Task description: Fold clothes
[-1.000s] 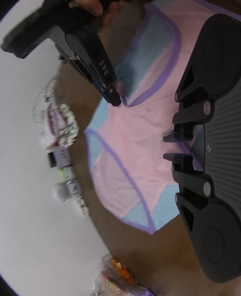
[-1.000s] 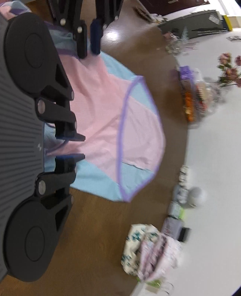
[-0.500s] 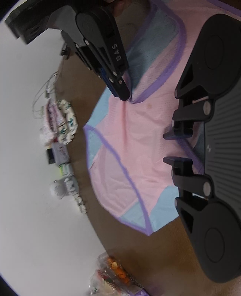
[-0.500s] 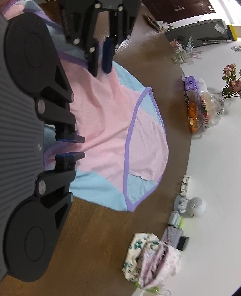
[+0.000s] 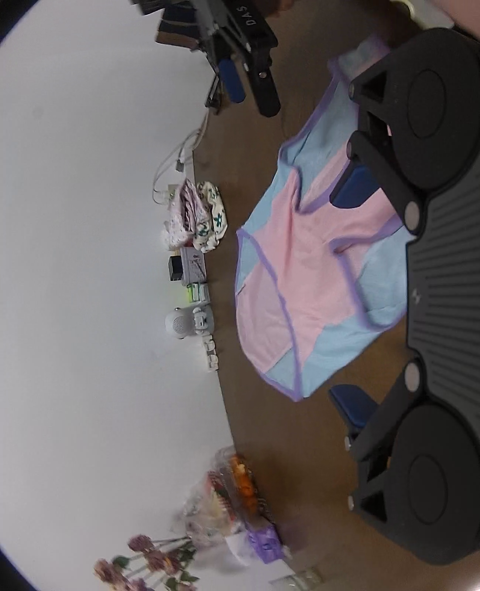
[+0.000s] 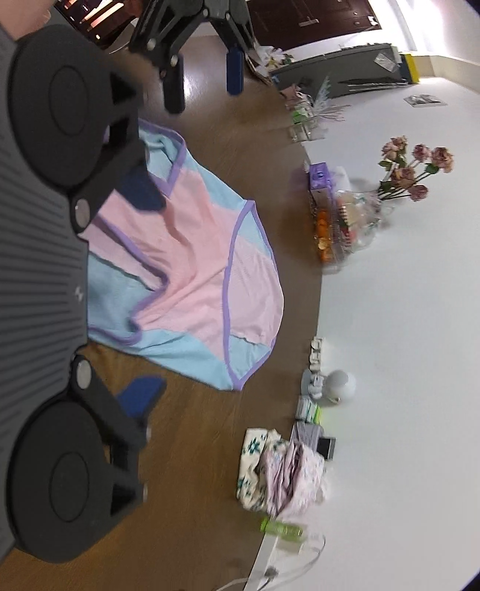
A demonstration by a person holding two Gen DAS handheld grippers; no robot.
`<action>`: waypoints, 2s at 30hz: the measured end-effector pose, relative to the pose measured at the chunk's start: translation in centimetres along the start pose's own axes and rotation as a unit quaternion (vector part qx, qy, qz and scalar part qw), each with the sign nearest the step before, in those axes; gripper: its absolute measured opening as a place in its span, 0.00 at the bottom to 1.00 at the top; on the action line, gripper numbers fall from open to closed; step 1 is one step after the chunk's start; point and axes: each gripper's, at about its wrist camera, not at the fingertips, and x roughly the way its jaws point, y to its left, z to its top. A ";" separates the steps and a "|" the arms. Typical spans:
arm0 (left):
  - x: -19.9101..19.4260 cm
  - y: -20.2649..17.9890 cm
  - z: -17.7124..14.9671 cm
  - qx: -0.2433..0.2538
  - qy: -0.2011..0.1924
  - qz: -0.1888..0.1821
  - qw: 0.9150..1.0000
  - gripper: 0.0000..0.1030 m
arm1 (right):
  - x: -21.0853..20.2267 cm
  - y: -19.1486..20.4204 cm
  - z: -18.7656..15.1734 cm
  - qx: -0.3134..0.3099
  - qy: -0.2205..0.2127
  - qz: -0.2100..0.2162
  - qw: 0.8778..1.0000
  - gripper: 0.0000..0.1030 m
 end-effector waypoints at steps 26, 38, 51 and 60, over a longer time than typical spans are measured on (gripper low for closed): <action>-5.0 -6.4 -7.8 0.036 0.090 0.006 0.995 0.63 | -6.0 6.1 -11.4 -0.047 0.055 -0.073 0.995 0.70; -4.5 -7.1 -8.3 0.040 0.097 0.015 0.994 0.25 | -5.5 6.0 -12.2 -0.021 0.048 -0.073 0.996 0.39; -4.5 -7.1 -8.3 0.029 0.090 0.014 0.995 0.18 | -5.0 5.7 -12.1 0.001 0.035 -0.076 0.996 0.24; -4.7 -7.3 -8.2 0.030 0.084 0.014 0.996 0.14 | -4.8 5.7 -12.0 0.007 0.033 -0.075 0.997 0.14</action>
